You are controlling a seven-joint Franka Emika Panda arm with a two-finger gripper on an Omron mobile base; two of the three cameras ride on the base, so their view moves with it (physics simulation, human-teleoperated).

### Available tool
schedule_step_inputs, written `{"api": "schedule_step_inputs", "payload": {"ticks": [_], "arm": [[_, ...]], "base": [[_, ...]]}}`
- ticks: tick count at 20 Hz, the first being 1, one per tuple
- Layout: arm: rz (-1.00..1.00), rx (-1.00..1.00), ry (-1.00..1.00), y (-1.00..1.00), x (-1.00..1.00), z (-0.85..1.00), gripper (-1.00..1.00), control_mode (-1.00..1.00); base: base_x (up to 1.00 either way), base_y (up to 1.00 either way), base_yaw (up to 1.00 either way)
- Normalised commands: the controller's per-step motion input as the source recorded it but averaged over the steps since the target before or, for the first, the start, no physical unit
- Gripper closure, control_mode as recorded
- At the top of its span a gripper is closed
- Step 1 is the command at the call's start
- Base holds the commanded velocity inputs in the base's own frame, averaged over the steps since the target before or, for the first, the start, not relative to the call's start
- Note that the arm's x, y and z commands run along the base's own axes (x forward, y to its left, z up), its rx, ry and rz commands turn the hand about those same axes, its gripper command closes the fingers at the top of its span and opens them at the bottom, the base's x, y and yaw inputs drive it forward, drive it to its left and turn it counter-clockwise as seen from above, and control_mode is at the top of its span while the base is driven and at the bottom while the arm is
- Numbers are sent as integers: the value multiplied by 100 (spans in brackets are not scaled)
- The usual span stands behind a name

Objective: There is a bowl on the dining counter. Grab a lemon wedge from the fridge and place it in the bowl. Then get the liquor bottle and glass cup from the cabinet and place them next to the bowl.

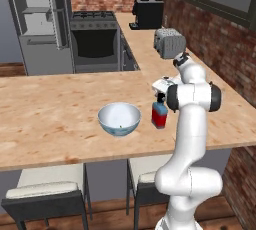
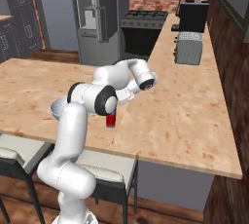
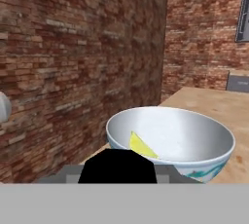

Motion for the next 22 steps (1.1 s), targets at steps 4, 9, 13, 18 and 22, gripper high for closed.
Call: {"api": "schedule_step_inputs", "payload": {"ticks": [4, 9, 13, 18, 22], "arm": [[2, 0, -14, 2, -29, -14, -100, -100], [0, 0, -20, 0, -45, 4, -100, -100], [0, 0, -16, 0, -43, 31, -100, -100], [0, 0, -9, 0, -22, 52, -100, -100], [0, 0, -9, 1, -29, 60, -100, -100]], "base": [[0, 0, 0], [0, 0, 0], [0, 0, 0], [0, 0, 0], [0, 0, 0]]}}
